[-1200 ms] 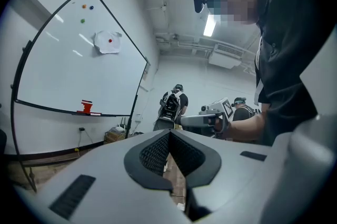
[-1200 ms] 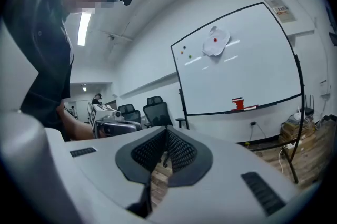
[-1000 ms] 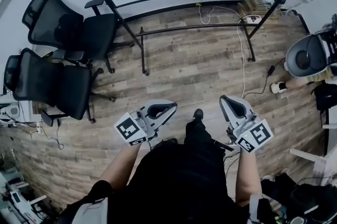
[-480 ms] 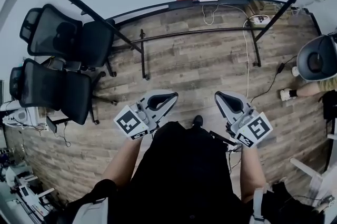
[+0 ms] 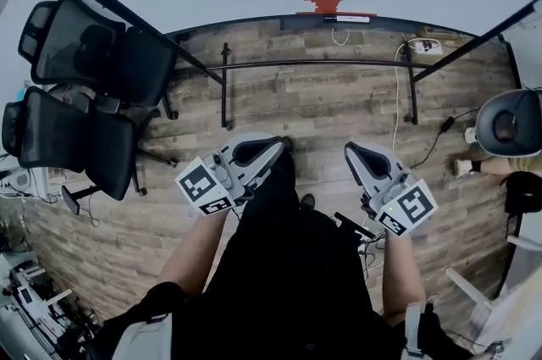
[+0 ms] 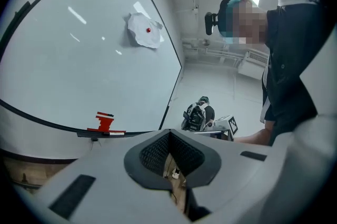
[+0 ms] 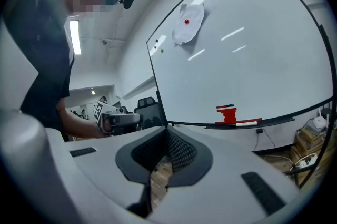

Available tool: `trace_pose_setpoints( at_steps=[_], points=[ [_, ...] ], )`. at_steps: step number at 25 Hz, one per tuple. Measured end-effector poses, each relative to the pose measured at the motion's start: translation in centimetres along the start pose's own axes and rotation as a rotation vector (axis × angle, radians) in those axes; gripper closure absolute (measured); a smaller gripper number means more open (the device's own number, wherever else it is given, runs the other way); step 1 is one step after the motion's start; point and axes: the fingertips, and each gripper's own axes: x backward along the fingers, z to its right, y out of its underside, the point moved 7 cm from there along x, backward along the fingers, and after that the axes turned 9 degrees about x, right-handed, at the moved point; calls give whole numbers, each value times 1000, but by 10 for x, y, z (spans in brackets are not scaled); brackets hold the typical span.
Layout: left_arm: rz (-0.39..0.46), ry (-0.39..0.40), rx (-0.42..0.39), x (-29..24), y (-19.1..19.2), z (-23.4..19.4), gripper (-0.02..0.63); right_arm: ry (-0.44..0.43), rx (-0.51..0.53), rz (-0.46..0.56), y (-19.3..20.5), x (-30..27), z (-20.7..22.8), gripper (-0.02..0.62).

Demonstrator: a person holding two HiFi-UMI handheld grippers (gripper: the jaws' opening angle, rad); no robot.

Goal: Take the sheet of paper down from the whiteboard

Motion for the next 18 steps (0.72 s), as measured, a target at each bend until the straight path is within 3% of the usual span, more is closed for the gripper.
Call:
trace_pose_setpoints(
  at_steps=[6,11,18],
  points=[
    [17,54,-2,-25,-49,-63,597,21,20,-27,-35,-53,38,577],
    [30,98,-85,-44,-93,-107,597,46,48,-29,-58,-95,69,577],
    [-70,192,-182,-75,-102,-153,597,88,102,-7,-91,-137,94,577]
  ],
)
